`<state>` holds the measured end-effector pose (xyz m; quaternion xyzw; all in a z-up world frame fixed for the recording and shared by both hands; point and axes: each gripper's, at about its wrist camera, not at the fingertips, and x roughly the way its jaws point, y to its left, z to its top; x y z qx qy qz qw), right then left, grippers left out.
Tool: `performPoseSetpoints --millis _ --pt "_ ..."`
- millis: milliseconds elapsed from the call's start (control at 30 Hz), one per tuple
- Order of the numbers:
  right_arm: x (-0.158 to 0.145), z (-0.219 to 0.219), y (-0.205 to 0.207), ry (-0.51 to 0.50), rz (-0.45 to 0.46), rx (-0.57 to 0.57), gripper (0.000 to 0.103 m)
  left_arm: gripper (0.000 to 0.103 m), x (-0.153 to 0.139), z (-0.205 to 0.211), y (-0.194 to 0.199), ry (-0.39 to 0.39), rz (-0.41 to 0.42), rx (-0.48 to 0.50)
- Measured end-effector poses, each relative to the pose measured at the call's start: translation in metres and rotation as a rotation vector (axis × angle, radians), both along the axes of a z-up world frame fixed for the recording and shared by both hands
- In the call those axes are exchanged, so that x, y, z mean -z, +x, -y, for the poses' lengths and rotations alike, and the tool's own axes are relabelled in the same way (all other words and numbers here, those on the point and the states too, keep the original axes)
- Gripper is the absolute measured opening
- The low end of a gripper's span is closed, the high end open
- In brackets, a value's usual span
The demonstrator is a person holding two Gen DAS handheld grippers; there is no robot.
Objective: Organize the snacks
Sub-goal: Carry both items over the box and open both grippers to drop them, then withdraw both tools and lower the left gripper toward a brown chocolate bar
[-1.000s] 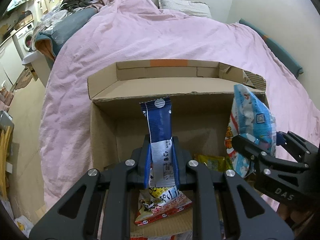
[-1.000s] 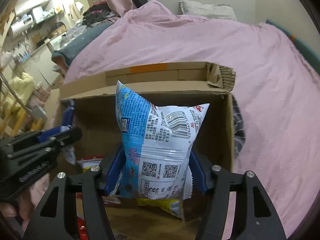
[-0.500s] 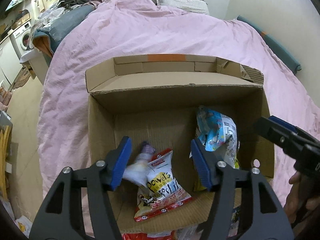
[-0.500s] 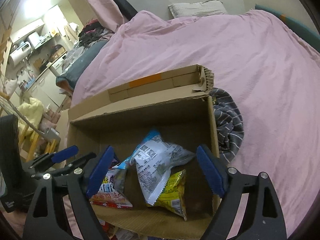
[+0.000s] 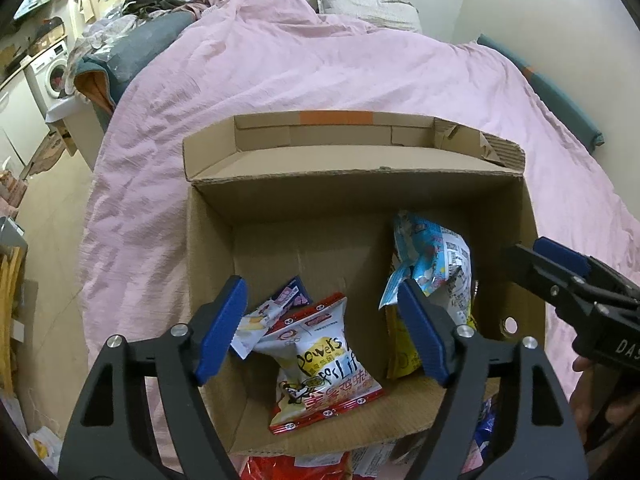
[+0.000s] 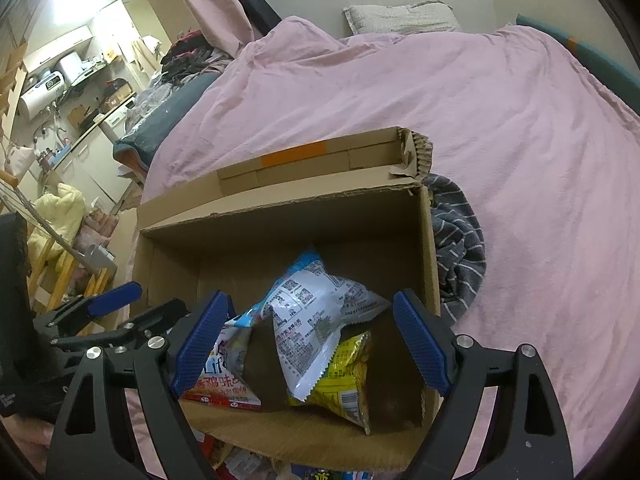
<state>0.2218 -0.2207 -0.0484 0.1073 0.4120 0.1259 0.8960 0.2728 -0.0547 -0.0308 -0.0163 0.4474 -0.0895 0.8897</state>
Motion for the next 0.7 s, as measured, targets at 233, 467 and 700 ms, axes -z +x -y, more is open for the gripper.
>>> performPoseSetpoints --millis 233,467,700 --pt "-0.01 0.005 -0.015 0.008 0.013 0.017 0.088 0.075 -0.015 -0.006 -0.016 -0.022 0.049 0.012" --pt "-0.02 0.01 -0.047 0.054 0.028 0.034 0.089 0.084 -0.039 -0.02 -0.042 -0.033 0.103 -0.013" --pt "-0.017 0.013 -0.086 0.059 0.014 0.043 0.095 0.091 -0.044 -0.028 -0.078 -0.042 0.104 -0.024"
